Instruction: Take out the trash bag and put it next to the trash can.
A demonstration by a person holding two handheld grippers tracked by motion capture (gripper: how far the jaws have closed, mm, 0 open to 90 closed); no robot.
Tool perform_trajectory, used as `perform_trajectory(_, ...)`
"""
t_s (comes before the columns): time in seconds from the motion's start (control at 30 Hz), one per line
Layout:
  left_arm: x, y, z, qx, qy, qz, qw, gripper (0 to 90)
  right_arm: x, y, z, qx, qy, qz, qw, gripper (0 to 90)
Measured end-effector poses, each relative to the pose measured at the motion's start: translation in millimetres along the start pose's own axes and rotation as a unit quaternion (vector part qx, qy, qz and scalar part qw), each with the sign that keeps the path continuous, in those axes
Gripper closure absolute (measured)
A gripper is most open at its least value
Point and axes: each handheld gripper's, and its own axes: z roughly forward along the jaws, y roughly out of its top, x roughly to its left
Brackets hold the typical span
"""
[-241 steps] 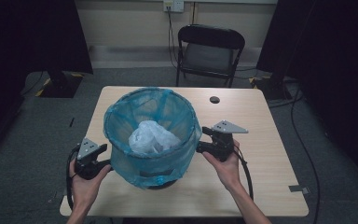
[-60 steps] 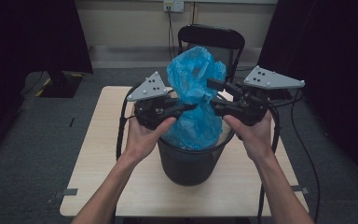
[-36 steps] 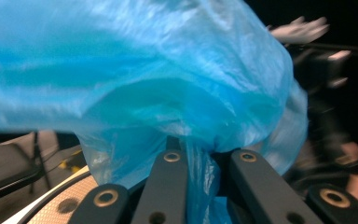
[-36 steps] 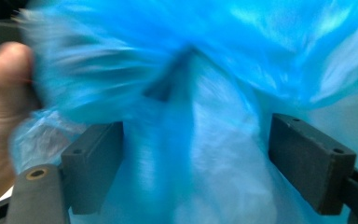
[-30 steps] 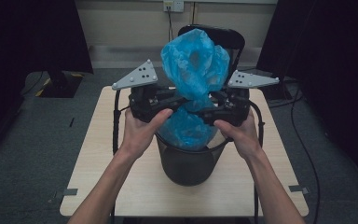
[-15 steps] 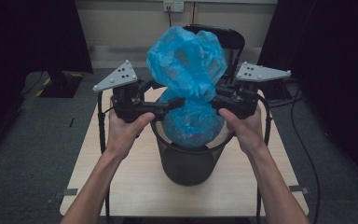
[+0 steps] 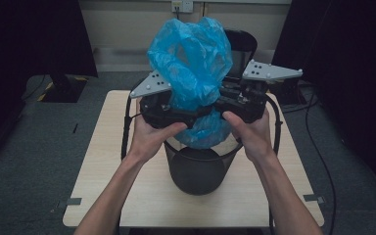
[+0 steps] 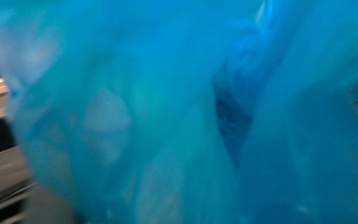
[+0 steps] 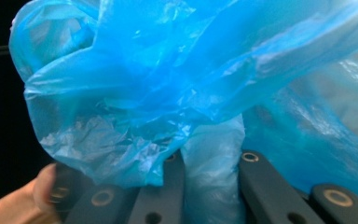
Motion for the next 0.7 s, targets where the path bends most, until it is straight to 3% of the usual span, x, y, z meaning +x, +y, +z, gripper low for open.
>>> perform_trajectory(0.17, -1.4, -0.6, 1.9, 0.004, -0.024, 0.006, 0.9997, 64.4, -2.4, -0.2, -4.8, -0.007, 0.002, 0.007, 0.9999, 86.2)
perform_trajectory(0.27, -3.9, -1.1, 3.1, 0.012, -0.037, 0.000, 0.9992, 79.2, -5.4, -3.1, -7.9, -0.012, 0.008, 0.011, 0.9998, 83.9)
perform_trajectory(0.3, -3.8, -1.4, 3.4, 0.014, -0.037, -0.003, 0.9992, 81.5, -5.9, -4.4, -9.9, -0.015, 0.006, 0.008, 0.9998, 78.8)
perform_trajectory(0.4, -0.9, -1.9, 2.8, 0.014, -0.037, -0.006, 0.9992, 83.4, -7.3, -8.3, -15.4, -0.027, -0.023, 0.014, 0.9993, 49.7)
perform_trajectory(0.43, 0.1, -2.1, 2.0, 0.014, -0.035, -0.008, 0.9992, 83.4, -7.3, -8.3, -15.4, -0.027, -0.023, 0.014, 0.9993, 49.7)
perform_trajectory(0.47, 2.5, -2.2, -0.2, 0.015, -0.032, -0.013, 0.9993, 83.7, -9.6, -10.3, -19.4, -0.024, -0.034, 0.018, 0.9990, 38.4)
perform_trajectory(0.57, 7.0, -1.4, -4.5, 0.008, -0.028, -0.018, 0.9994, 83.7, -14.4, -11.7, -26.8, -0.031, -0.048, 0.028, 0.9980, 28.4)
perform_trajectory(0.7, 12.3, 0.2, -10.7, 0.001, -0.024, -0.022, 0.9995, 83.7, -18.2, -15.0, -36.0, -0.033, -0.052, 0.030, 0.9977, 24.6)
